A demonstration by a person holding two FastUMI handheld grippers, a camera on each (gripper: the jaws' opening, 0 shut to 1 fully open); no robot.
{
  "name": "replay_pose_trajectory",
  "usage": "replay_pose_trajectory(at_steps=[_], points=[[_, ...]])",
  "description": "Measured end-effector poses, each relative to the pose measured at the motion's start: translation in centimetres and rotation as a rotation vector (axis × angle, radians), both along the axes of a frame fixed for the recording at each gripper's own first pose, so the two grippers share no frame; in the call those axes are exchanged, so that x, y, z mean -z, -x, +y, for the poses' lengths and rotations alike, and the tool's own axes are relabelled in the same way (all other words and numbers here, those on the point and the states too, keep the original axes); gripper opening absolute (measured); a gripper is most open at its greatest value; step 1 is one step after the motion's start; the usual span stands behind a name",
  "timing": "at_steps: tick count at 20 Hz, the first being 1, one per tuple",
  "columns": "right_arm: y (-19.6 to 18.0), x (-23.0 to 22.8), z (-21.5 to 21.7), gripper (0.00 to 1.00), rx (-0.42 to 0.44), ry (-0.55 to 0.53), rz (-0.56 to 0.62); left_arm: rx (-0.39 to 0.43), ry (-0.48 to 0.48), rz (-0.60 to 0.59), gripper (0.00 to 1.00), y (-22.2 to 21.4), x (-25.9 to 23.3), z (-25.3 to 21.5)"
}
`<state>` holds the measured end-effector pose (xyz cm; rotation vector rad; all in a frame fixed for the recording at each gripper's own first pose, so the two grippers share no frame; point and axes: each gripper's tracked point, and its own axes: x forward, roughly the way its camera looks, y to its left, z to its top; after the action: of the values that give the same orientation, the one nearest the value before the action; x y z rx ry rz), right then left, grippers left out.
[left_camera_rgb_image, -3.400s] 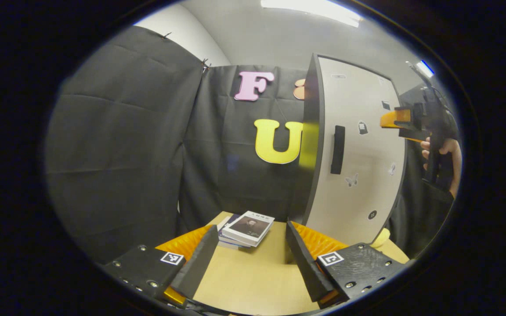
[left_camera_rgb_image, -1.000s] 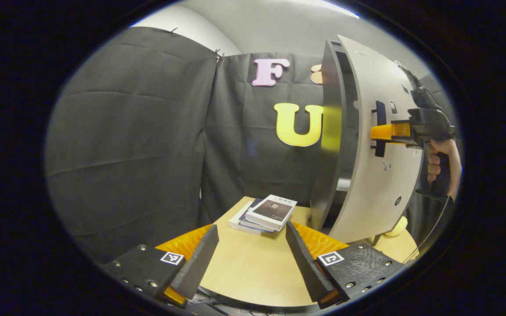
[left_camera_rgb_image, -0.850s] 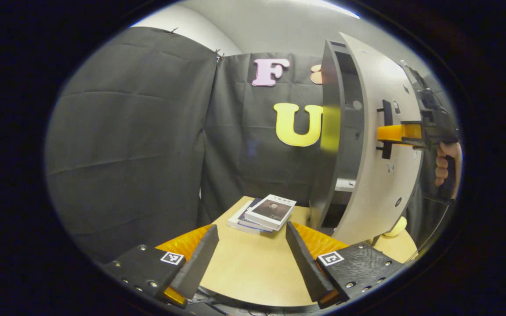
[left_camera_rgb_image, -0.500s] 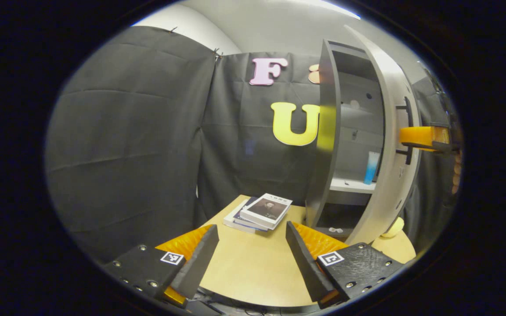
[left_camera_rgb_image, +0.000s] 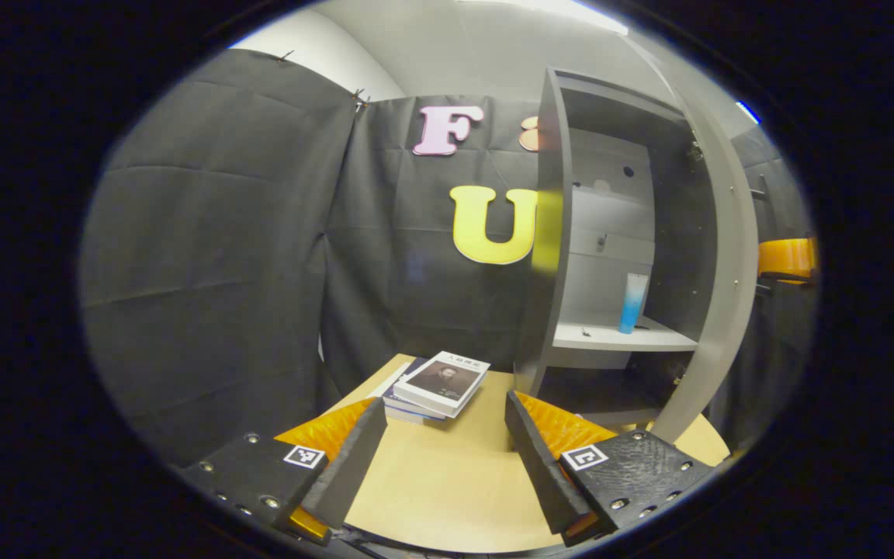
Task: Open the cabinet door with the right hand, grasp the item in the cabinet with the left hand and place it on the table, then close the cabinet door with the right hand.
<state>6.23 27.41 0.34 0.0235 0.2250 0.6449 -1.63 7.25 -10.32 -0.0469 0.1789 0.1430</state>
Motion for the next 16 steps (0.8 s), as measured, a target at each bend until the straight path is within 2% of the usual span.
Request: replay_pose_trajectory(at_steps=[6,7,9,12,13,15,16], points=[[1.0,-0.1,-2.7,0.11,0.092,-0.042,0.007,0.130,-0.011,0.022,0.92,-2.2,0.4,-5.3],[1.6,-0.2,-3.5,0.08,0.112,-0.047,0.008,0.153,-0.017,0.022,0.92,-2.4,0.3,-6.4],[2.3,-0.5,-4.9,0.11,0.150,-0.047,0.004,0.201,-0.024,0.024,0.92,-2.8,0.3,-8.7],[2.1,-0.3,-7.2,0.10,0.205,-0.029,-0.012,0.264,-0.030,0.021,0.92,-3.6,0.4,-11.5],[2.0,-0.5,-7.9,0.10,0.226,-0.015,-0.021,0.278,-0.034,0.019,0.95,-3.8,0.3,-12.3],[2.1,-0.5,-9.5,0.10,0.266,0.015,-0.034,0.299,-0.030,0.019,0.92,-4.1,0.4,-13.6],[2.1,-0.6,-9.9,0.10,0.281,0.025,-0.040,0.309,-0.026,0.018,0.97,-4.2,0.3,-14.1]])
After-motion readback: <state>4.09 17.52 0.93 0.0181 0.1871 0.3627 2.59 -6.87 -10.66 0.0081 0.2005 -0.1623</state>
